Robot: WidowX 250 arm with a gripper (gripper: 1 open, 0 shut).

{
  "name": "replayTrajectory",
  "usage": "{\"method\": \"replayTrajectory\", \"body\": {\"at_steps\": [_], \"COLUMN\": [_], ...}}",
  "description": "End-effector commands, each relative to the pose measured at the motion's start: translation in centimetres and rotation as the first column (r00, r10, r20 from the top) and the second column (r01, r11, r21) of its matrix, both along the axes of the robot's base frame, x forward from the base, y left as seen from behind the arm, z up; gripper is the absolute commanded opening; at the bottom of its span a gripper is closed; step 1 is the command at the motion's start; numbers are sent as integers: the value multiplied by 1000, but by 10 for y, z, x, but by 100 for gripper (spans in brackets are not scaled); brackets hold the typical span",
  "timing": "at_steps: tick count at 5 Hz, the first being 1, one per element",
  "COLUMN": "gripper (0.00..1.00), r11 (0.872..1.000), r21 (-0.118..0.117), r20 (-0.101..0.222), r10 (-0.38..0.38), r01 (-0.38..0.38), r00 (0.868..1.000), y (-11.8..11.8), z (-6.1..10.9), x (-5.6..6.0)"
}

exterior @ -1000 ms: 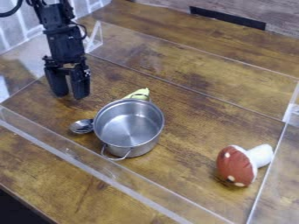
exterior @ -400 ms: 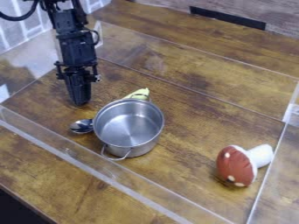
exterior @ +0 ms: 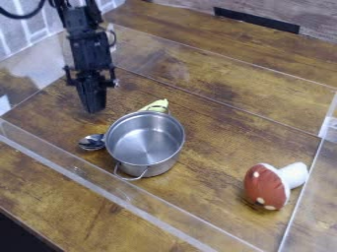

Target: Move the green spoon to the right

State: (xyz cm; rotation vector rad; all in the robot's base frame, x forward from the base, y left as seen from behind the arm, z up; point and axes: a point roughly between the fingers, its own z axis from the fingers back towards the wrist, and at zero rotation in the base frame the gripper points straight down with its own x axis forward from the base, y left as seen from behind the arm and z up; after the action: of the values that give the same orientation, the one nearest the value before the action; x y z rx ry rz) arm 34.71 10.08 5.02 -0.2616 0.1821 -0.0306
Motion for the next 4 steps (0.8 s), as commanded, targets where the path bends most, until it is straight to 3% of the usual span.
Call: {"method": "replayTrajectory", "body": {"at_steps": [1, 2, 3, 4], "gripper": [0, 100, 0, 0], "r11": [998, 996, 992, 986], "r21": [39, 30, 31, 38], "r20": [96, 84, 88, 93], "r10": [-45, -90, -126, -164], "r01": [41, 88, 124, 161], "r00": [994, 992, 988, 982], "y": [-14, -23, -33, -55], "z": [40, 27, 25, 31], "x": [9, 8, 12, 18]}}
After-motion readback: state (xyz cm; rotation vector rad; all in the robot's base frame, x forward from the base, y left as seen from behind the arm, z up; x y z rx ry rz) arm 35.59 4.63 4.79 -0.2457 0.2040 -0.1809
